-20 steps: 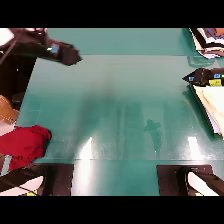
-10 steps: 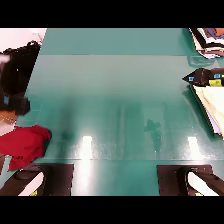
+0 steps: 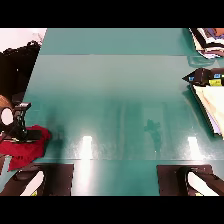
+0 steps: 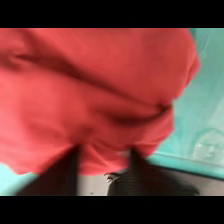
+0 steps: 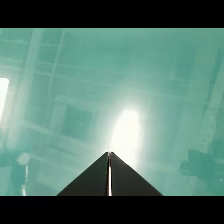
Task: Fold the shirts.
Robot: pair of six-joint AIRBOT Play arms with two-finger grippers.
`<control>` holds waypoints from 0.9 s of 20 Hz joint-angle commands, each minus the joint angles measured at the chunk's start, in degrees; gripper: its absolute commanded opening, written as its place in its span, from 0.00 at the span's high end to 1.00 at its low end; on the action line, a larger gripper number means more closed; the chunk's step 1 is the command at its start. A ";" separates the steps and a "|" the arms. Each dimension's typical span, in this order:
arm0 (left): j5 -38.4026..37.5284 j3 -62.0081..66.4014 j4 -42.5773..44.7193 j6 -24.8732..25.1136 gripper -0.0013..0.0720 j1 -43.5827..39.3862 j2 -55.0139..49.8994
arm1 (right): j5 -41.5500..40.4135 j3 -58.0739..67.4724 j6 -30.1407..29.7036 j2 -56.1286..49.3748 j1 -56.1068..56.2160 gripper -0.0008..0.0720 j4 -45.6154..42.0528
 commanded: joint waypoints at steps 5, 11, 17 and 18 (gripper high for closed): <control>-2.21 10.43 -0.55 -1.62 0.95 0.28 0.17 | -1.46 0.02 0.00 0.07 0.04 0.97 0.11; -2.80 49.90 -4.85 -1.44 0.95 -9.60 0.11 | -10.34 0.04 0.02 3.78 0.04 0.97 0.57; 5.92 61.59 -4.85 -1.44 0.95 -23.87 -1.79 | -19.08 1.57 0.02 8.94 0.04 0.97 0.52; 5.95 61.59 -5.27 -1.42 0.95 -26.18 -3.80 | -18.93 3.19 0.02 8.66 0.04 0.97 0.52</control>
